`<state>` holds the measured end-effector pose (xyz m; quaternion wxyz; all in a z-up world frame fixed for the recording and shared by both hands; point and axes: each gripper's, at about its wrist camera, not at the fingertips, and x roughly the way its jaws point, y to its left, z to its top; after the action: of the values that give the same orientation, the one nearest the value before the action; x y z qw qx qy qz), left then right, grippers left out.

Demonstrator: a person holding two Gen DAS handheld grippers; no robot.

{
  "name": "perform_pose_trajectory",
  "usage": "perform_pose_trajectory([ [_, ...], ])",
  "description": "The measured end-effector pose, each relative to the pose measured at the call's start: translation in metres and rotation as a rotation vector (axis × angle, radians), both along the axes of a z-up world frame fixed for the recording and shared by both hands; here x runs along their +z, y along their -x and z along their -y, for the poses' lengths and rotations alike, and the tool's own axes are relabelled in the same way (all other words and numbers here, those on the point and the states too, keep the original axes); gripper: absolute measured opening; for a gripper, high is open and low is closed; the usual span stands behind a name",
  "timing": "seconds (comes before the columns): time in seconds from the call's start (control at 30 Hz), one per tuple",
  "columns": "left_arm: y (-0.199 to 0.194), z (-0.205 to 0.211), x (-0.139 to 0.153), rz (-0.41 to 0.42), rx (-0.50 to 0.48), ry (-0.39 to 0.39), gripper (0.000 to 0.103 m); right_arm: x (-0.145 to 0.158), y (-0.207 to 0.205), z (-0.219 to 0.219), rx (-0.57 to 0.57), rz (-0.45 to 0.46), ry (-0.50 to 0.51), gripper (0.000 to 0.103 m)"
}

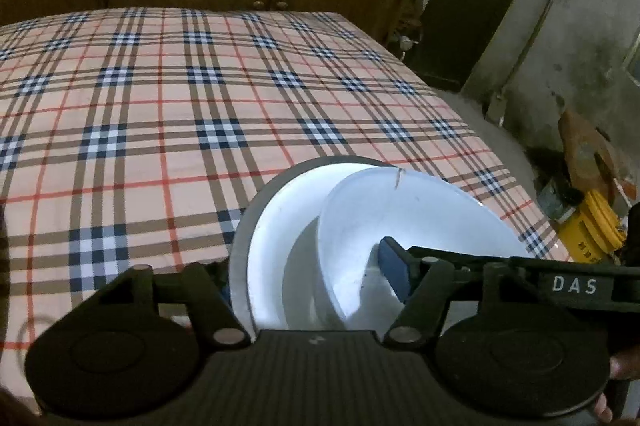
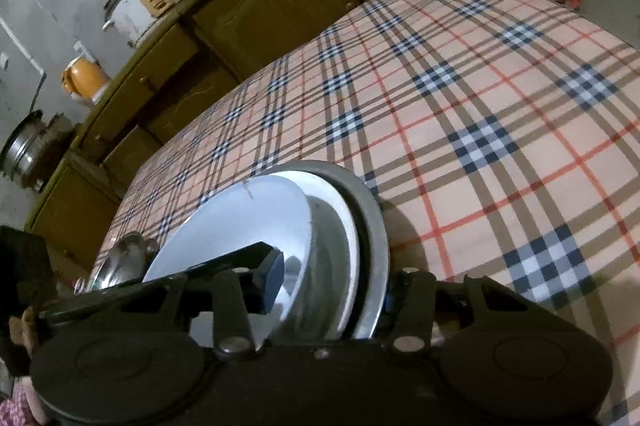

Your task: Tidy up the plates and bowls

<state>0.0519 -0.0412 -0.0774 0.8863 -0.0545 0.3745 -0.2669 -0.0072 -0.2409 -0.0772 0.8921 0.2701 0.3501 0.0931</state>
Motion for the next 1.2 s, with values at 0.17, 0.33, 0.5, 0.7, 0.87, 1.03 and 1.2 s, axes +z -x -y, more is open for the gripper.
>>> perform_pose_trajectory([
  [0.17,0.002,0.0,0.004,-0.018,0.017,0.006,0.066,0.001,0.003,0.001,-0.02,-0.012,0.007,0.053],
  [0.33,-0.001,0.005,0.014,-0.001,0.017,0.005,0.066,0.009,0.006,0.005,-0.031,0.002,-0.004,0.053],
  [0.5,0.0,0.013,0.033,0.035,0.013,0.011,0.065,0.027,0.012,0.012,-0.049,0.041,-0.004,0.053],
  [0.7,0.0,0.027,0.058,0.07,-0.006,0.014,0.066,0.054,0.017,0.023,-0.072,0.08,0.001,0.053],
  [0.87,0.003,0.039,0.077,0.097,-0.028,0.018,0.066,0.076,0.023,0.035,-0.099,0.111,0.0,0.053],
  [1.03,0.005,0.05,0.093,0.118,-0.046,0.025,0.066,0.096,0.029,0.046,-0.122,0.13,0.007,0.053],
  [1.2,0.007,0.06,0.107,0.124,-0.062,0.028,0.066,0.113,0.035,0.055,-0.141,0.136,0.012,0.053],
])
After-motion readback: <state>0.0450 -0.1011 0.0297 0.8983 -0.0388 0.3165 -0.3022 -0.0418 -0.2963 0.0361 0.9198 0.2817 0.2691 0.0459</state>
